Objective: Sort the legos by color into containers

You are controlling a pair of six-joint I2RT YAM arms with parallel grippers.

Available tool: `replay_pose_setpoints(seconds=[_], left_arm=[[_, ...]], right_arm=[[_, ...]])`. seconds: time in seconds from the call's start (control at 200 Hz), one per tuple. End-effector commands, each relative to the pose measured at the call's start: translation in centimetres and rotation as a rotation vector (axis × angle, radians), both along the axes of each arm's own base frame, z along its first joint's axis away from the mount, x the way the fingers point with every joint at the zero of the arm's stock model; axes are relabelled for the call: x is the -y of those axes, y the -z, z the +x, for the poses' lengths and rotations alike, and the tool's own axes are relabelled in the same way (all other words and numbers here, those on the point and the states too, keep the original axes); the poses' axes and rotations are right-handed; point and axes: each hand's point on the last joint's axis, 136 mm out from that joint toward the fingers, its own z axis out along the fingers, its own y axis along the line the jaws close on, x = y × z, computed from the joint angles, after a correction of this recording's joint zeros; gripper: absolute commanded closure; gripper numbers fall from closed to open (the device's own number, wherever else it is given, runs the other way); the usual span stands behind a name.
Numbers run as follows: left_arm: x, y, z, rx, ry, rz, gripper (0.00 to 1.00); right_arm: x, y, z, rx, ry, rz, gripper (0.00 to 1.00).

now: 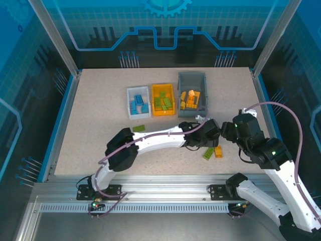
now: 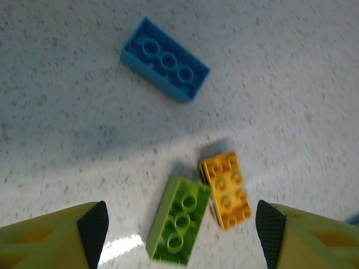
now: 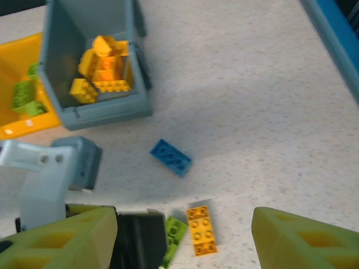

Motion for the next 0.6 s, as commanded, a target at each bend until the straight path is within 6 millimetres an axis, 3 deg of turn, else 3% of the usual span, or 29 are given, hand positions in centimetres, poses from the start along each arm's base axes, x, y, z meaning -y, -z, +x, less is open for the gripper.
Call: replay_pose_setpoints(seconds=[0.0,0.245,0.595], left_arm=[[-0.5,1.1,2.3,-0.007,-0.146,0.034,0.25],[0.5,3.2,5.4,-0.099,-0.328,-0.06,0.25],[1.7,5.2,7.6,-0.184,-0.457,-0.152,0.25]], right_arm=[[0.8,-0.2,-0.5,0.019,0.041,0.009,0.34],[1.3,0.2,-1.0,0.025,0.052,0.003,0.34],[1.3,0.8,-1.2,0.011,0.05,0.003,0.34]])
